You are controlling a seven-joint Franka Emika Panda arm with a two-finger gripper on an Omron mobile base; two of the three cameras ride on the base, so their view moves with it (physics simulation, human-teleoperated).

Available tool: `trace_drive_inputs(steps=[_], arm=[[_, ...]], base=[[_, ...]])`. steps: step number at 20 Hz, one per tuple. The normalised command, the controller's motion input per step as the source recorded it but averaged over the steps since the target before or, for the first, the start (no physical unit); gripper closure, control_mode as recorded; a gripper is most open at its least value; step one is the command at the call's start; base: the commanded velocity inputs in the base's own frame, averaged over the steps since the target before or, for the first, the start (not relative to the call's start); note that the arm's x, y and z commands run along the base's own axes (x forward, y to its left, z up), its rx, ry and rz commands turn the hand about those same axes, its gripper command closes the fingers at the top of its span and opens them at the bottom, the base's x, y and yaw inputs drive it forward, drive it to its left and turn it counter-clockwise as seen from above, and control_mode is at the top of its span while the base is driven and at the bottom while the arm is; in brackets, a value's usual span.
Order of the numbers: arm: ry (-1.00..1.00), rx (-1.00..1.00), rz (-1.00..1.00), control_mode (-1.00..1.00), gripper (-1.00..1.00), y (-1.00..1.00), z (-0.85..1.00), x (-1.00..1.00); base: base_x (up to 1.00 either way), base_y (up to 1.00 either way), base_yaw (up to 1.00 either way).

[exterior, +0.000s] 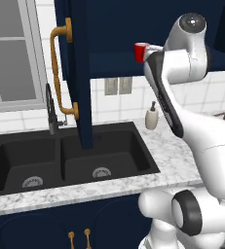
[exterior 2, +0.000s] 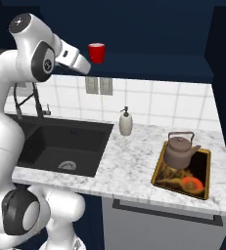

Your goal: Pick the kettle from the counter and place it on the tray. Then pick the mug from the cabinet and place it on the tray. Then close the cabinet doors.

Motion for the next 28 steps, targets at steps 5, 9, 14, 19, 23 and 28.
trace_drive_inputs(steps=[5, 9, 14, 19, 23, 28], arm=[[0.04, 0.0, 0.0, -1.0, -1.0, 0.34, 0.04, 0.66], [0.01, 0.0, 0.0, -1.0, -1.0, 0.03, 0.0, 0.78], [0.0, 0.0, 0.0, -1.0, -1.0, -0.02, 0.0, 0.7], [0.0, 0.0, 0.0, -1.0, -1.0, -0.09, 0.0, 0.63], [0.0, 0.0, 0.0, -1.0, -1.0, -0.01, -0.02, 0.49], [0.0, 0.0, 0.0, -1.0, -1.0, 0.0, -0.12, 0.42]], base=[[0.0, 0.0, 0.0], [0.0, 0.0, 0.0], [0.0, 0.0, 0.0], [0.0, 0.0, 0.0], [0.0, 0.0, 0.0], [0.0, 0.0, 0.0]])
